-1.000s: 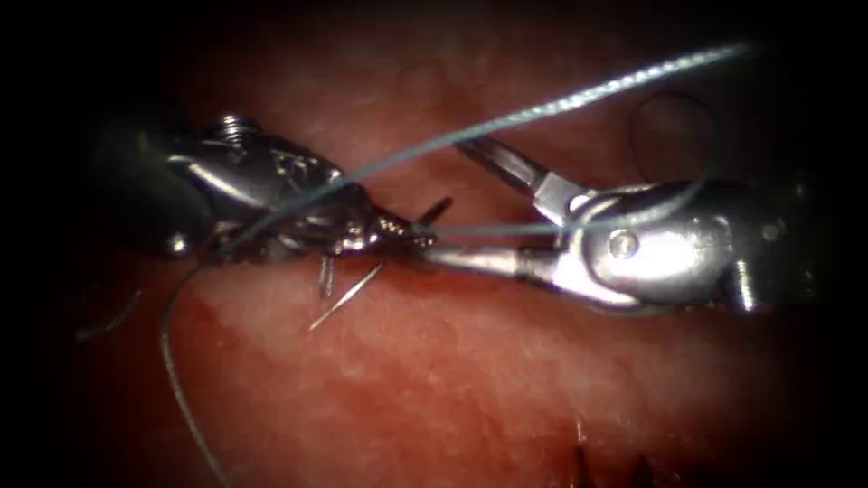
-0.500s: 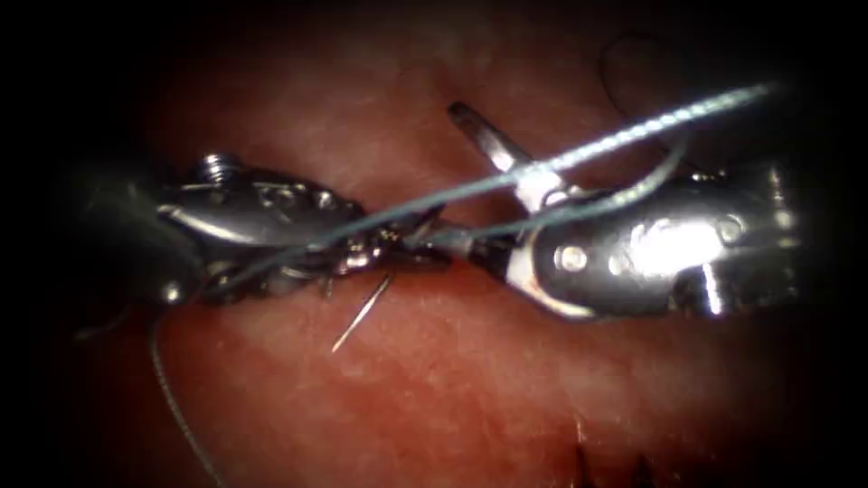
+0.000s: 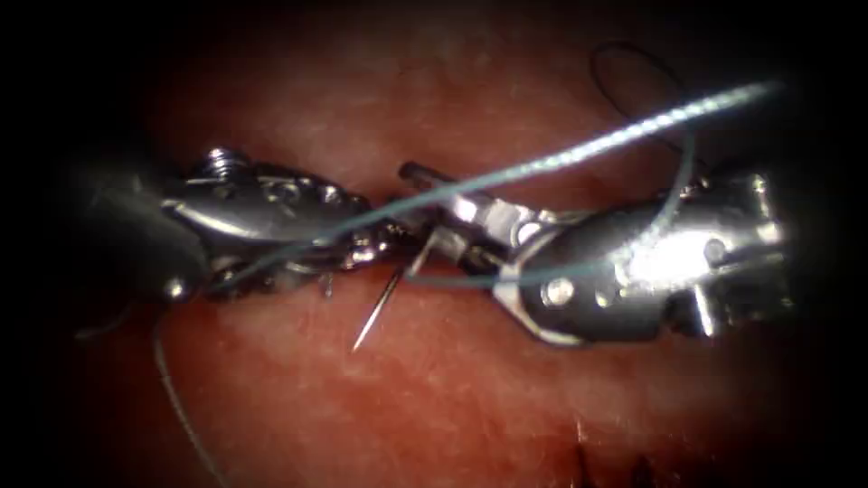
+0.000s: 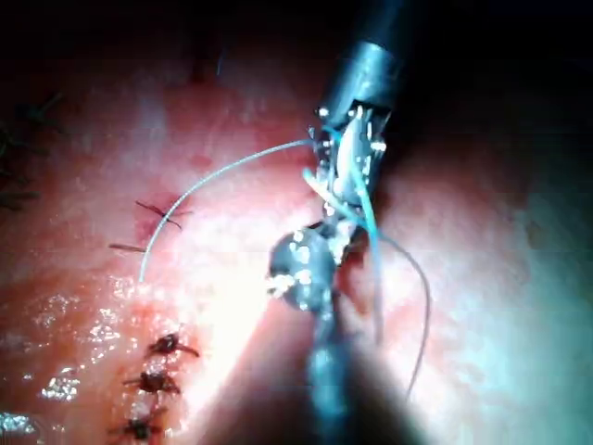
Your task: Wound Closure
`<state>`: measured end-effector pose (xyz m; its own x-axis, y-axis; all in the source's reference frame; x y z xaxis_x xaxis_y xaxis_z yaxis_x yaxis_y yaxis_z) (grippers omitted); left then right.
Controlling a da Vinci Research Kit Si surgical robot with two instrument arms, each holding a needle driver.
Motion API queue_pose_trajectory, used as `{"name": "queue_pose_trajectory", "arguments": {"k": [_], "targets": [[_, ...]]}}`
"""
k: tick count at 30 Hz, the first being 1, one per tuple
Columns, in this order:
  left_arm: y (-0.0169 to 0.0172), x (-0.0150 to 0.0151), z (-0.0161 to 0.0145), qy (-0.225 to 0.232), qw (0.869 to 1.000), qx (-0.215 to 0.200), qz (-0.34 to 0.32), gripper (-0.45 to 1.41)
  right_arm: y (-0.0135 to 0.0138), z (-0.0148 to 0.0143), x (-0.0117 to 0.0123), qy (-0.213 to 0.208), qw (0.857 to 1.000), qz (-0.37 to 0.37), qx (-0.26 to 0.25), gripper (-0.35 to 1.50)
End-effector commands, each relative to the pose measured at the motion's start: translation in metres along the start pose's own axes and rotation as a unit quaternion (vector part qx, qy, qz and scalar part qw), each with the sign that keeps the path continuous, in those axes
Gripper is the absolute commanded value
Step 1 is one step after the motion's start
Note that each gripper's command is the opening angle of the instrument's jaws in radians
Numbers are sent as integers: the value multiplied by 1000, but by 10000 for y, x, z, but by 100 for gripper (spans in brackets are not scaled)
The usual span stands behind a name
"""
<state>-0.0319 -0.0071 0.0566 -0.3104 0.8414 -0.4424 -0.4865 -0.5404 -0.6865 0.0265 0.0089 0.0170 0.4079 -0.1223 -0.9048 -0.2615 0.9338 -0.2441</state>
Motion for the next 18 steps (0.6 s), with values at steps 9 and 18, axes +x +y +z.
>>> {"name": "queue_pose_trajectory", "arguments": {"k": [9,18], "targets": [[28,-33,-13,8,1000,8,21,74,19,12,-41,65,996,-9,65,-35],[37,-85,4,16,997,53,53,36,24,46,-58,95,990,-71,74,-35]]}}
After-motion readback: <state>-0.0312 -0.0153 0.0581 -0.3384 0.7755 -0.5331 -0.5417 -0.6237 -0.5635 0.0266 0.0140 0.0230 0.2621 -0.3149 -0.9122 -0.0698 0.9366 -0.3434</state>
